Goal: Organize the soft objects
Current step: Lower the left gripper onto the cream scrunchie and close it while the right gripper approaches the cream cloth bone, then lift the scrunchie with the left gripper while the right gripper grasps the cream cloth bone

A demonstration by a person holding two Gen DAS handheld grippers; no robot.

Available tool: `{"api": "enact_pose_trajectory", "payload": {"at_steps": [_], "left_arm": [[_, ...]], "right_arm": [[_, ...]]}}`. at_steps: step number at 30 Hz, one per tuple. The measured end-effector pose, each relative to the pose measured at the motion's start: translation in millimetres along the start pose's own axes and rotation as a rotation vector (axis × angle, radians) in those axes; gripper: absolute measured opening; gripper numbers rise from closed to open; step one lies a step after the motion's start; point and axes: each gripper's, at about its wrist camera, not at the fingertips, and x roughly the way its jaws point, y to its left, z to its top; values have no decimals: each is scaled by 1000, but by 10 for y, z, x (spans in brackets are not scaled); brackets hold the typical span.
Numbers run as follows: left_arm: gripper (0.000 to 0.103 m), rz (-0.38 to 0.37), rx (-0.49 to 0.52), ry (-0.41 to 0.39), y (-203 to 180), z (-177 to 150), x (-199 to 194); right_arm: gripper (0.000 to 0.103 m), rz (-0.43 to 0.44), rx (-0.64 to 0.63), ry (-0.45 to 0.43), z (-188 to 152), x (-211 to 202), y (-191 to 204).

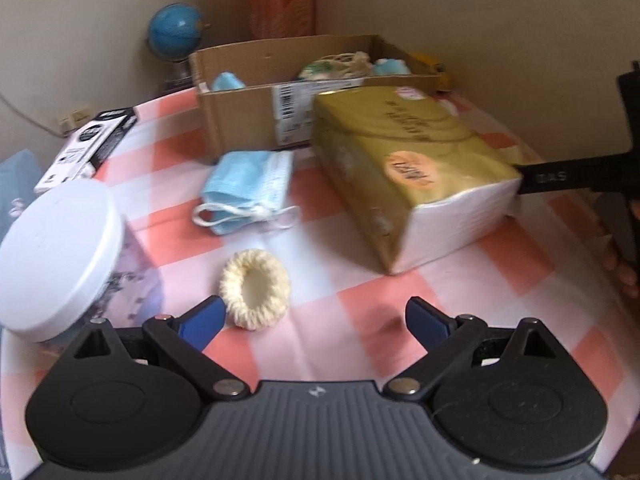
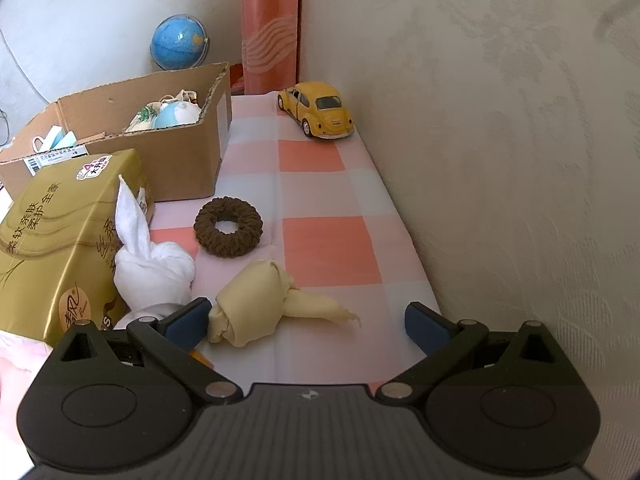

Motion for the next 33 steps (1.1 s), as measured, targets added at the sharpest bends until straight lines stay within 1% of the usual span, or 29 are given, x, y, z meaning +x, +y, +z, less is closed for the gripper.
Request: {"api": "enact_pose_trajectory", "payload": {"at_steps": [2,5,6,8,9,10,11,13,15,17,19,21,23,30,33], "left_arm": [[96,10,12,-15,-35,-4,-24],[95,59,-4,-26,9,-2,-31],[93,71,-10,-30,31,1,-28],[78,92,-30,-26,83,6,-4],[74,101,-44,-19,109,9,17],[72,98,-59,-26,135,6,18],[68,95,-69,-29,148,6,19],[64,106,-76,-41,152,7,22],[53,107,-79,-50,154,7,19],[46,100,-88,-55,157,14,18],[45,99,-89,-56,158,19,25],[45,100,-88,-57,157,23,29],[45,98,-88,-58,154,23,30],[45,96,-83,-60,163,28,42],[44,91,-79,-60,166,29,39]], "right_arm": [[103,2,-1,-1,-10,-9,-1],[103,-2,-8,-6,-18,-14,-7],[103,-2,-9,-9,-24,-19,-10],[103,-1,-10,-14,-33,-24,-11],[103,-1,-10,-16,-36,-26,-12],[103,-1,-10,-18,-39,-29,-13],[103,0,-11,-19,-45,-32,-12],[103,1,-12,-22,-50,-36,-13],[103,5,-15,-20,-53,-45,-10],[103,11,-20,-20,-55,-56,-5],[102,26,-29,-24,-55,-69,-7],[96,39,-38,-30,-47,-91,-6],[88,53,-57,-34,-36,-115,10],[77,80,-128,-54,-29,-170,90],[70,83,-169,-64,-15,-162,138]]}}
